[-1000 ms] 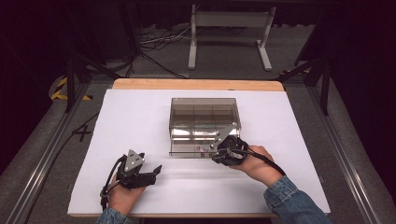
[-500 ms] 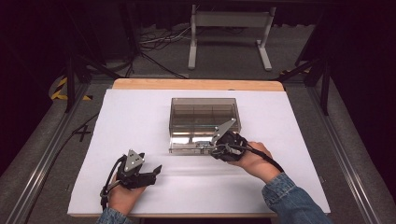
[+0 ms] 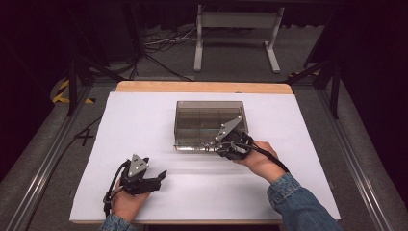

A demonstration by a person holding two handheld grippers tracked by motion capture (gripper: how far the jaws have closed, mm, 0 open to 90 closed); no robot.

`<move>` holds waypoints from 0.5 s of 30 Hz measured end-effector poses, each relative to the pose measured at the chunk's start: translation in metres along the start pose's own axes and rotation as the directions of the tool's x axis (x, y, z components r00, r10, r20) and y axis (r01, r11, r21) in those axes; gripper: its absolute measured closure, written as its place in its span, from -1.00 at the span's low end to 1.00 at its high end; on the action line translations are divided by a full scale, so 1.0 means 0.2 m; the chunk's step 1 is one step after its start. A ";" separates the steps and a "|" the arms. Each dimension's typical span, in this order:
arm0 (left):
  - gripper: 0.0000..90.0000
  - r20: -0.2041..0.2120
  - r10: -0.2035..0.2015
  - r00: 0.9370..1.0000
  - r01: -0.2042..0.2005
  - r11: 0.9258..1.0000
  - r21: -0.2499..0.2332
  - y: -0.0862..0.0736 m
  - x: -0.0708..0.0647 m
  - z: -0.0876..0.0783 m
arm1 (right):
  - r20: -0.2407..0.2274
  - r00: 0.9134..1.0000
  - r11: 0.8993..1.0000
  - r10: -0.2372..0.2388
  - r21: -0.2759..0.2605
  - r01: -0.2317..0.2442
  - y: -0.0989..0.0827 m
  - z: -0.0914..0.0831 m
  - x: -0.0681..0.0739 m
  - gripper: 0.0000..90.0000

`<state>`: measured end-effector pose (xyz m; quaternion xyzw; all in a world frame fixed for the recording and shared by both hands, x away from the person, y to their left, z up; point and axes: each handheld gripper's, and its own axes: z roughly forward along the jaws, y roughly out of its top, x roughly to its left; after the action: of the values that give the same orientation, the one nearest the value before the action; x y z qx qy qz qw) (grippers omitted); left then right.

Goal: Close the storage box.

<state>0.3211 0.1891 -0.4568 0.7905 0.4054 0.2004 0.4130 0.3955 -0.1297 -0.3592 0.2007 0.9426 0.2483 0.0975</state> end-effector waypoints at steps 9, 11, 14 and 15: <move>-0.54 0.000 -0.001 1.000 0.001 1.000 -0.001 0.00 0.00 0.00 | 0.037 0.999 0.999 0.034 -0.008 -0.033 0.02 0.01 -0.03 1.00; -0.54 0.000 0.000 1.000 0.000 1.000 0.000 0.00 0.00 0.00 | 0.045 0.998 0.999 0.041 -0.012 -0.041 0.02 0.02 -0.04 1.00; -0.54 0.000 0.000 1.000 0.000 1.000 -0.001 0.00 0.00 0.00 | 0.057 0.997 0.998 0.056 -0.016 -0.055 0.02 0.02 -0.05 1.00; -0.54 0.000 0.000 1.000 0.000 1.000 -0.001 0.00 0.00 0.00 | 0.057 0.997 0.998 0.056 -0.016 -0.055 0.02 0.02 -0.05 1.00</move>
<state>0.3211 0.1891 -0.4568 0.7903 0.4053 0.2004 0.4135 0.4081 -0.1289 -0.3594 0.2330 0.9317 0.2519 0.1193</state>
